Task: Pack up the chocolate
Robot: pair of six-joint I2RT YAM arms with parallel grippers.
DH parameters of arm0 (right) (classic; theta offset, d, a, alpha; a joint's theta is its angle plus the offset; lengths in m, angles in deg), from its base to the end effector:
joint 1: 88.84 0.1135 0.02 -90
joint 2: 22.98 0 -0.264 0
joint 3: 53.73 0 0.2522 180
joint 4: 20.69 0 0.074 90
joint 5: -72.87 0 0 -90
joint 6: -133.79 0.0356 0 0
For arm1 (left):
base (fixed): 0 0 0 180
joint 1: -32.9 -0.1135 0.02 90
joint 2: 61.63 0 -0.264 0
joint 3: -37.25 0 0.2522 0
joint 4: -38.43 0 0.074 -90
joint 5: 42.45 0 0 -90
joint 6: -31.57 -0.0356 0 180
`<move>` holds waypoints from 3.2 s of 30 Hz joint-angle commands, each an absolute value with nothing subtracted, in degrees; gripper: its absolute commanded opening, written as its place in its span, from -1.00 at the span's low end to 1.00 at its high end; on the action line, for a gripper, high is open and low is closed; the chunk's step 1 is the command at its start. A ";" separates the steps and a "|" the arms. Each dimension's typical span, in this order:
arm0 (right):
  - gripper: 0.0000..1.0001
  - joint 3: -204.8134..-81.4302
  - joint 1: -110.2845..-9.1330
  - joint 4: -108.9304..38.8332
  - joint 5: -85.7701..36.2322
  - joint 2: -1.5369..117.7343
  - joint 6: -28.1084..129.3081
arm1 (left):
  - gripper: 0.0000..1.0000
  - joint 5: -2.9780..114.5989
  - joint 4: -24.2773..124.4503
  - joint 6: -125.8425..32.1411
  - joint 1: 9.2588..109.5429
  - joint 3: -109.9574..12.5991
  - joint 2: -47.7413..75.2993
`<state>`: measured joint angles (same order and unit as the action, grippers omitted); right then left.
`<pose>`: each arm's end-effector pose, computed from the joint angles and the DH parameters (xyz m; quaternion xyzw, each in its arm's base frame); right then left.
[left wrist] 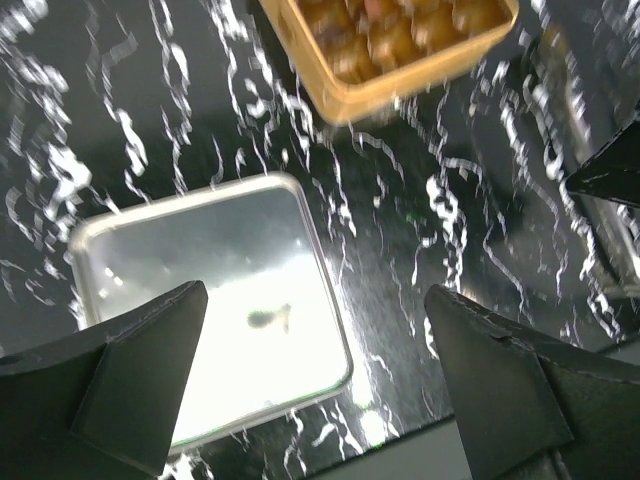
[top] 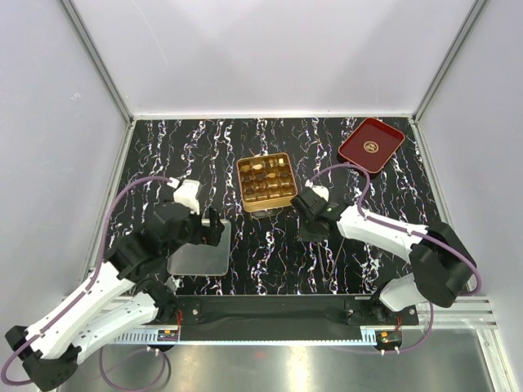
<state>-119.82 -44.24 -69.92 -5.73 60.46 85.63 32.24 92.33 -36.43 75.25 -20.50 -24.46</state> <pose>0.1999 0.1873 0.2006 -0.0033 0.9745 0.0674 0.2138 0.1070 -0.0848 0.3021 0.0919 0.8698 -0.1513 0.4607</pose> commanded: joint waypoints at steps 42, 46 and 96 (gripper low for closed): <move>0.61 -109.06 -43.57 -69.96 -7.02 21.06 82.81 | -0.47 36.21 75.75 -21.07 79.83 -15.88 21.43; 0.67 -109.15 -43.57 -68.82 -7.90 20.26 82.46 | -0.94 38.05 74.60 -22.04 81.06 -15.97 21.43; 0.65 -137.36 -42.25 -63.54 -77.50 54.09 -18.52 | -1.00 60.65 99.74 -33.38 94.60 -35.57 -18.74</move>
